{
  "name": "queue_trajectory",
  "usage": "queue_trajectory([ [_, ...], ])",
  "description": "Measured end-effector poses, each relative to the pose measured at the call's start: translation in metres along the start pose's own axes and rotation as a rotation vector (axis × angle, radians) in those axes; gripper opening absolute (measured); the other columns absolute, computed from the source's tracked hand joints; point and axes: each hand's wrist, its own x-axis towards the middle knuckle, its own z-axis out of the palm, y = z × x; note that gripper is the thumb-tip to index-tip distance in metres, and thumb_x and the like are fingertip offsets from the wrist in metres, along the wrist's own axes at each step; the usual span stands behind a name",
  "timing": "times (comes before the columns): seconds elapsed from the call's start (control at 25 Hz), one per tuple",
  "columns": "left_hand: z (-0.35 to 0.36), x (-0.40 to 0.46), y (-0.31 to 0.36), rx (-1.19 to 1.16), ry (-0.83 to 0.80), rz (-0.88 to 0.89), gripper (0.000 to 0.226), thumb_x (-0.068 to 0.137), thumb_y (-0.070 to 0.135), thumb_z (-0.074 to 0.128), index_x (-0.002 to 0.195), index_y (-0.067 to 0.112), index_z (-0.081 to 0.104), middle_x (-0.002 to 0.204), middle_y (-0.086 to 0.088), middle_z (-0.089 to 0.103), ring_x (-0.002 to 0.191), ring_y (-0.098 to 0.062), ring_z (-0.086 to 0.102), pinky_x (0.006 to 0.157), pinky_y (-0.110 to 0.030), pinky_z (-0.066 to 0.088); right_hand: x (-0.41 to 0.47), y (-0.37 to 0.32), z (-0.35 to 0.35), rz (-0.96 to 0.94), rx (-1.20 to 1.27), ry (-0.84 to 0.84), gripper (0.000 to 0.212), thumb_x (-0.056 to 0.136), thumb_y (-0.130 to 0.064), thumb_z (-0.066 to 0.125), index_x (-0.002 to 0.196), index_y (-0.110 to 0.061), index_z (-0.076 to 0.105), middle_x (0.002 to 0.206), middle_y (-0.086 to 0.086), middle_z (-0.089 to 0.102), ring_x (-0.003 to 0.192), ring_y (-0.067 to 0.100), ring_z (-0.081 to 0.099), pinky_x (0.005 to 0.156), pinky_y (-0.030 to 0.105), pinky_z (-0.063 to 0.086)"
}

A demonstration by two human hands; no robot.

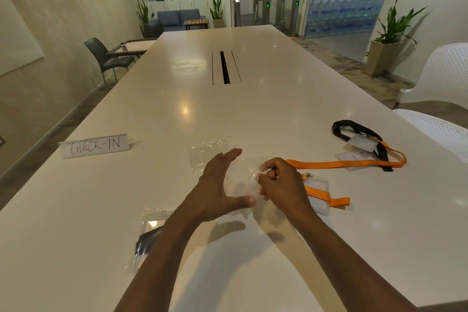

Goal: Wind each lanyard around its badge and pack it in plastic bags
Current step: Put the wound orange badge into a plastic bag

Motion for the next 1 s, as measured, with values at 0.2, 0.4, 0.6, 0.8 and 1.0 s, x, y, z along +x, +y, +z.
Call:
queue_trajectory([
  [0.2, 0.014, 0.007, -0.001, 0.277, 0.037, 0.093, 0.128, 0.059, 0.070, 0.078, 0.154, 0.040, -0.003, 0.159, 0.027, 0.001, 0.149, -0.006, -0.013, 0.119, -0.045, 0.001, 0.003, -0.005, -0.001, -0.015, -0.068, -0.074, 0.009, 0.085, -0.019, 0.067, 0.089, -0.024, 0.061, 0.074, 0.001, 0.065, 0.067, 0.018, 0.070, 0.046, 0.015, 0.043],
  [0.4, 0.024, 0.013, 0.005, 0.307, 0.056, 0.148, 0.106, 0.063, 0.065, 0.078, 0.149, 0.030, 0.025, 0.154, 0.014, 0.026, 0.151, -0.010, -0.007, 0.121, -0.051, 0.006, 0.001, -0.004, -0.005, -0.027, -0.096, -0.171, 0.009, 0.083, -0.022, 0.070, 0.083, -0.027, 0.062, 0.072, -0.001, 0.065, 0.069, 0.023, 0.068, 0.050, 0.022, 0.045],
  [0.6, 0.026, 0.015, 0.007, 0.294, 0.155, 0.153, 0.077, 0.067, 0.065, 0.072, 0.125, 0.022, 0.047, 0.122, 0.009, 0.051, 0.125, -0.016, 0.044, 0.106, -0.043, 0.036, -0.002, 0.001, -0.013, -0.011, -0.091, -0.119, 0.013, 0.082, -0.029, 0.074, 0.090, -0.025, 0.064, 0.084, -0.004, 0.067, 0.073, 0.010, 0.066, 0.058, 0.019, 0.047],
  [0.8, 0.030, 0.021, 0.008, 0.345, 0.224, 0.057, 0.078, 0.069, 0.076, 0.059, 0.122, 0.021, 0.041, 0.112, 0.006, 0.054, 0.098, -0.019, 0.055, 0.085, -0.042, 0.049, -0.014, -0.003, -0.026, -0.269, -0.045, -0.130, 0.008, 0.080, -0.029, 0.076, 0.084, -0.029, 0.069, 0.085, -0.010, 0.064, 0.071, 0.003, 0.058, 0.061, 0.010, 0.045],
  [1.0, 0.038, 0.025, 0.002, 0.354, 0.244, 0.015, 0.082, 0.072, 0.072, 0.065, 0.129, 0.020, 0.038, 0.126, 0.006, 0.051, 0.110, -0.019, 0.053, 0.088, -0.043, 0.048, -0.018, -0.001, -0.025, -0.393, -0.223, -0.163, 0.012, 0.080, -0.021, 0.077, 0.077, -0.030, 0.069, 0.084, -0.009, 0.058, 0.071, 0.007, 0.057, 0.062, 0.011, 0.041],
])
